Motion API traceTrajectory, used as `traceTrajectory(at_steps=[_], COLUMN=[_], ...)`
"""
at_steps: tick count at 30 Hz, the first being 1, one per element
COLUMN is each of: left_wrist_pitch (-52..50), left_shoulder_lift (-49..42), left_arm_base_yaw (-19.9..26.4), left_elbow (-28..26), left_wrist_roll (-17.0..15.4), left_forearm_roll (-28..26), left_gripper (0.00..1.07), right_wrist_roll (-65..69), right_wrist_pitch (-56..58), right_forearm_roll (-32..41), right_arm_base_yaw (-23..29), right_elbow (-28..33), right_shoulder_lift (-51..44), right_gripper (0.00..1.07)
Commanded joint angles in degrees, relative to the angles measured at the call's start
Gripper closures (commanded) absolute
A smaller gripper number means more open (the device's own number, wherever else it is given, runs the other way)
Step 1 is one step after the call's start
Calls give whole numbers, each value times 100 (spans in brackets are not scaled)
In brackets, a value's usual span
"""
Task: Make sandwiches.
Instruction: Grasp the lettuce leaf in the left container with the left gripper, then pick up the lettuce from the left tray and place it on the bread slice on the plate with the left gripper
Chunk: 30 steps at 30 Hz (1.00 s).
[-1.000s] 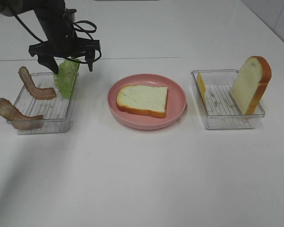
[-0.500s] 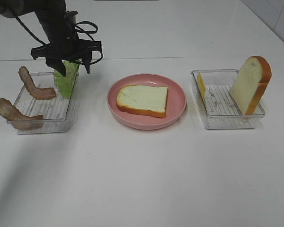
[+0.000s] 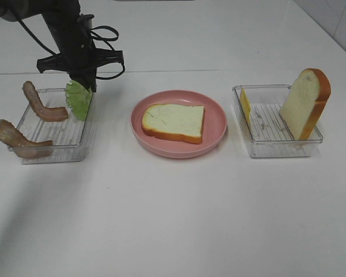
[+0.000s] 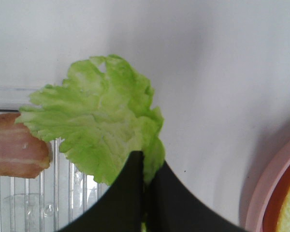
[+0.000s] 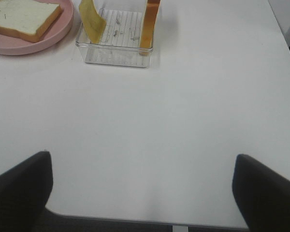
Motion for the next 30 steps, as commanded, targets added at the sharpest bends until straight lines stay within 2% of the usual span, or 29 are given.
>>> traceTrajectory(at_steps=[1,10,17,19,23,24,25,26,28,30], left_wrist_pitch=[97,327,344,292,183,52,52,-92,-178,-378], left_shoulder_lift=[-115,-476,-808,-848,-848,-848,-848,-831,-825,-779], left_arm_base_yaw=[11,-6,-97,-201,-315,-395,-395,-476,-516,-625], left_elbow=[0,-315,-682,-831,-888,-888,-888,-888,-888,-888], left_wrist_roll=[-34,23,160,361,550,688,688,831,917,1157], left_forearm_roll=[17,11,-309,-613,-985,-1312,-1312,-1667,-1833,-2200], left_gripper=[107,107,107,107,107,107,107,107,107,107], right_wrist_roll=[0,0,0,0,0,0,0,0,0,0], right_wrist_pitch=[-6,-6,-6,-6,-6,-6,-6,-6,-6,-6], right_forearm_roll=[0,0,0,0,0,0,0,0,0,0], right_arm_base_yaw=[-23,-23,-23,-23,-23,-23,-23,-23,-23,-23], right_elbow=[-11,-11,-11,-11,-11,-11,-11,-11,-11,-11], right_shoulder_lift=[-201,-201,-201,-201,-201,-201,-201,-201,-201,-201], right_gripper=[9,9,9,9,9,9,9,9,9,9])
